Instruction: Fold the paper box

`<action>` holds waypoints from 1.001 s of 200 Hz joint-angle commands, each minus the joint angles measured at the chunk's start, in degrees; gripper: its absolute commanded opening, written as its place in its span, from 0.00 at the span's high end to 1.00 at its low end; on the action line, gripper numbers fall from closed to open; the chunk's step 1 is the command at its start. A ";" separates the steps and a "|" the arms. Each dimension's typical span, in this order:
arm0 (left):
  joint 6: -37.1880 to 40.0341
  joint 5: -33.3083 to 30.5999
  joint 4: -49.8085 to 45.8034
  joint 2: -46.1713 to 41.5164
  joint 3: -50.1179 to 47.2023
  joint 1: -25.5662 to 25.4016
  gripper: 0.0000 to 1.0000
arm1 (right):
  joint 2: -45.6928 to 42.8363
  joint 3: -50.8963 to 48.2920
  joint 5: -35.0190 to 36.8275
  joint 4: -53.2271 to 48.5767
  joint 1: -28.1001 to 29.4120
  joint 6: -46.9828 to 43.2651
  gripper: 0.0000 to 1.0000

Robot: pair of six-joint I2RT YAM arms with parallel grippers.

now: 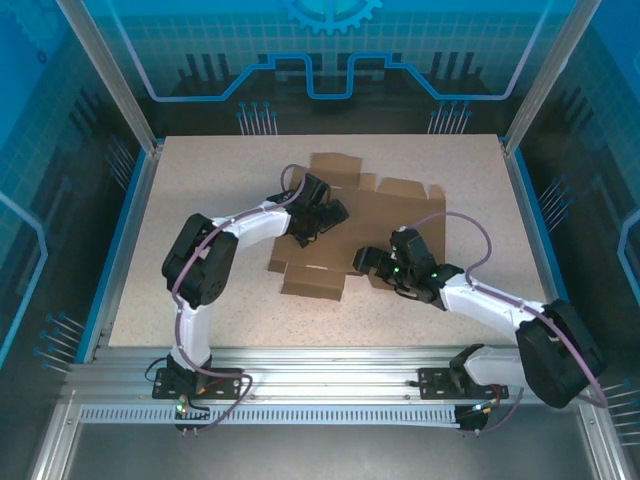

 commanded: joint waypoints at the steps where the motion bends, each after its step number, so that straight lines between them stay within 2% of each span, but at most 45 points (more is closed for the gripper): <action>1: 3.10 0.69 1.31 -8.76 -3.02 0.31 0.01 | -4.21 1.42 1.10 -1.28 -0.53 -4.14 0.00; 25: 3.02 0.98 1.23 -15.10 -8.69 0.20 0.01 | -7.90 3.30 -0.34 -6.08 -3.95 -9.38 0.00; 73: -0.27 1.66 0.09 -25.30 -19.80 -1.72 0.01 | -6.19 10.40 -10.14 -12.95 -18.33 -19.31 0.00; 105: -4.47 0.50 0.84 -27.12 -23.58 -6.35 0.01 | 3.97 18.50 -14.44 -15.26 -26.59 -22.69 0.00; 130: -8.30 0.71 3.27 -24.67 -24.49 -9.16 0.01 | 14.61 25.67 -16.03 -13.45 -30.30 -24.61 0.00; 170: -10.02 0.12 3.29 -19.06 -20.49 -10.77 0.01 | 31.22 35.34 -18.59 -13.50 -32.28 -25.27 0.00; 200: -10.59 0.90 1.92 -14.59 -17.33 -11.14 0.01 | 36.53 36.39 -15.78 -14.88 -32.36 -24.51 0.00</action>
